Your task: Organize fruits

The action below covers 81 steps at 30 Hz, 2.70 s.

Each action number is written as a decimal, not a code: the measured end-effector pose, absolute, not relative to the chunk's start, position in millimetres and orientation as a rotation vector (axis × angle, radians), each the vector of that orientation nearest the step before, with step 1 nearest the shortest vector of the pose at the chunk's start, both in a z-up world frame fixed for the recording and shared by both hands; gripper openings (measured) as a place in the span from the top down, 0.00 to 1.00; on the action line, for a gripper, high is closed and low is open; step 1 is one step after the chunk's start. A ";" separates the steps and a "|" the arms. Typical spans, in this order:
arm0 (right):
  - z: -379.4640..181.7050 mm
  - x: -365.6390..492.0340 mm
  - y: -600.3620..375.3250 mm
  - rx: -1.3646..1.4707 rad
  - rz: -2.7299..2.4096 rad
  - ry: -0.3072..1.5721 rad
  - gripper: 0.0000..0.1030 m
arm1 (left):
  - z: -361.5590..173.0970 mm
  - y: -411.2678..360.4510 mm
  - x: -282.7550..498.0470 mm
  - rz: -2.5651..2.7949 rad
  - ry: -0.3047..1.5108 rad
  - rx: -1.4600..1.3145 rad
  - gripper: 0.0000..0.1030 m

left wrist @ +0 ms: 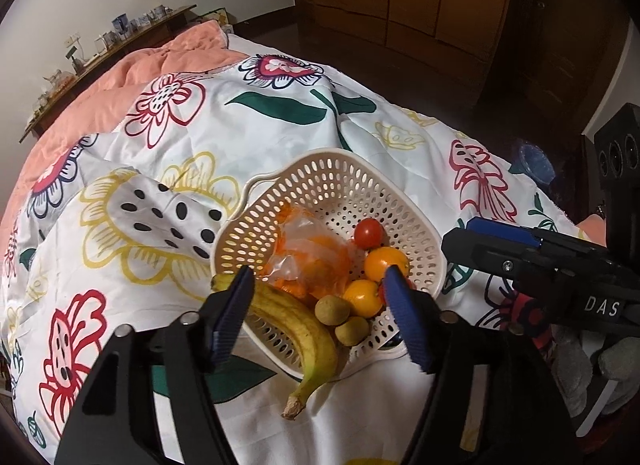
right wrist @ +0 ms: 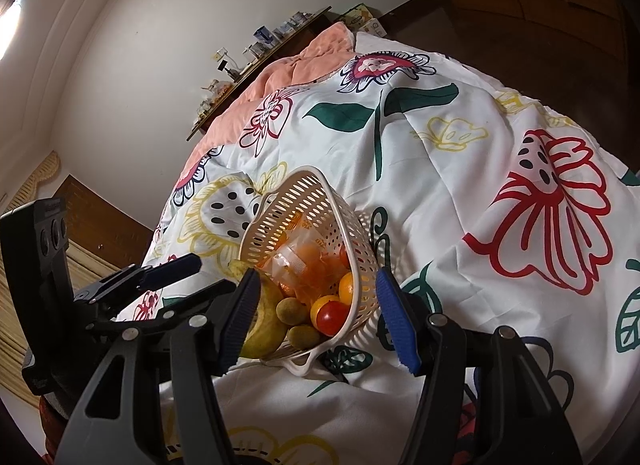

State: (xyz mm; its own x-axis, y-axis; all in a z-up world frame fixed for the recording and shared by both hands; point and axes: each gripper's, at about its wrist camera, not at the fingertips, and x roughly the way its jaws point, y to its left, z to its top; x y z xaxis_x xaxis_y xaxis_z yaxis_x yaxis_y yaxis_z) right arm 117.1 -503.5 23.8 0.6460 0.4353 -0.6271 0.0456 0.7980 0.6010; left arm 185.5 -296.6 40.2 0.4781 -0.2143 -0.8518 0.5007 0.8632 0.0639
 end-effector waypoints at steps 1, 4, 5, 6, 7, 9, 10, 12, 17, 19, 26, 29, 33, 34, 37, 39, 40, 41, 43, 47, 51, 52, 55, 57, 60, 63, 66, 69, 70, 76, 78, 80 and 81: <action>24.3 116.9 -503.2 0.622 0.238 0.850 0.42 | 41.3 -295.5 184.6 -0.440 0.975 0.327 0.28; 24.7 116.1 -503.0 0.621 0.236 0.849 0.41 | 46.3 -291.3 181.7 -0.418 0.952 0.327 0.20; 25.1 115.9 -503.1 0.621 0.234 0.849 0.38 | 48.1 -289.9 180.9 -0.411 0.945 0.326 0.19; 25.3 115.5 -503.5 0.622 0.233 0.847 0.36 | 50.4 -287.4 180.0 -0.401 0.936 0.324 0.17; 25.6 115.0 -504.0 0.621 0.231 0.846 0.36 | 52.1 -285.4 179.4 -0.391 0.929 0.322 0.16; 27.7 113.5 -503.2 0.596 0.209 0.843 0.33 | 56.2 -280.7 177.3 -0.363 0.908 0.324 0.09; 28.7 112.9 -502.9 0.579 0.196 0.841 0.32 | 57.7 -278.5 175.7 -0.352 0.897 0.325 0.08; 29.9 111.2 -501.3 0.547 0.180 0.840 0.27 | 61.3 -272.4 171.4 -0.330 0.871 0.331 0.07; 33.2 106.0 -490.8 0.421 0.144 0.849 0.22 | 70.5 -258.8 160.9 -0.279 0.814 0.354 0.07; 35.4 104.3 -487.0 0.382 0.139 0.850 0.21 | 75.2 -251.4 157.3 -0.260 0.794 0.349 0.07; 43.2 96.5 -465.8 0.252 0.122 0.861 0.16 | 86.3 -234.3 141.6 -0.245 0.724 0.358 0.05; 43.0 91.2 -455.5 0.206 0.123 0.875 0.14 | 86.4 -227.9 133.9 -0.244 0.718 0.358 0.05; 34.3 77.6 -437.6 0.078 0.101 0.915 0.13 | 81.0 -214.4 124.0 -0.247 0.730 0.320 0.05; 32.0 74.8 -435.8 0.065 0.101 0.926 0.13 | 79.6 -212.6 121.8 -0.239 0.728 0.325 0.05; 28.5 70.5 -431.7 0.061 0.100 0.936 0.13 | 76.0 -208.8 114.0 -0.212 0.717 0.349 0.04; 29.1 69.3 -426.9 0.064 0.110 0.935 0.13 | 75.7 -205.8 109.6 -0.199 0.711 0.353 0.05; 29.7 68.8 -422.3 0.058 0.122 0.935 0.13 | 75.9 -204.4 107.9 -0.191 0.707 0.356 0.05; 30.2 67.2 -416.2 0.044 0.137 0.933 0.13 | 75.9 -202.9 107.1 -0.184 0.703 0.359 0.04; 30.4 66.4 -406.7 0.028 0.158 0.932 0.13 | 75.8 -200.1 105.0 -0.168 0.697 0.361 0.04; 31.1 63.6 -393.7 -0.003 0.176 0.926 0.13 | 74.7 -194.5 102.3 -0.157 0.702 0.349 0.04; 32.2 62.1 -389.7 -0.006 0.185 0.922 0.13 | 74.3 -191.2 99.6 -0.129 0.687 0.356 0.04; 32.4 61.9 -389.5 -0.006 0.187 0.922 0.13 | 74.0 -190.0 99.1 -0.118 0.682 0.356 0.04; 32.5 62.1 -389.4 -0.005 0.191 0.921 0.13 | 72.9 -187.6 98.6 -0.096 0.676 0.358 0.04; 32.8 61.8 -388.6 -0.006 0.193 0.919 0.13 | 72.1 -187.0 98.4 -0.090 0.675 0.359 0.04; 33.1 61.5 -387.5 -0.007 0.197 0.917 0.13 | 72.1 -186.8 97.6 -0.084 0.671 0.363 0.04; 33.9 60.7 -386.2 -0.011 0.201 0.913 0.13 | 72.1 -186.9 96.4 -0.080 0.665 0.364 0.04; 34.3 59.9 -384.1 -0.021 0.200 0.909 0.13 | 72.3 -187.0 95.4 -0.079 0.663 0.365 0.04; 34.7 59.3 -382.2 -0.028 0.201 0.906 0.13 | 72.2 -187.1 95.6 -0.079 0.665 0.366 0.04; 34.9 59.1 -381.7 -0.030 0.202 0.905 0.13 | 72.0 -187.4 95.4 -0.079 0.666 0.368 0.04; 34.9 57.8 -379.0 -0.046 0.199 0.897 0.13 | 71.0 -190.2 94.1 -0.078 0.668 0.381 0.03; 34.9 57.2 -377.9 -0.051 0.199 0.895 0.13 | 70.3 -191.1 94.4 -0.078 0.669 0.384 0.03; 34.9 57.1 -377.2 -0.056 0.197 0.893 0.13 | 69.6 -192.9 94.6 -0.077 0.668 0.391 0.03; 35.0 57.1 -377.2 -0.057 0.197 0.892 0.13 | 68.8 -194.4 94.1 -0.075 0.666 0.401 0.03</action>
State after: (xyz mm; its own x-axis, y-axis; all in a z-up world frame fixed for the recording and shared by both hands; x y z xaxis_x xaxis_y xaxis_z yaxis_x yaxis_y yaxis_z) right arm 57.1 -377.2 35.0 0.6110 0.1472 -0.7779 -0.1947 0.9803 0.0326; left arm 94.1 -194.4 68.8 0.7864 0.0595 -0.6148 0.1943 0.9210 0.3376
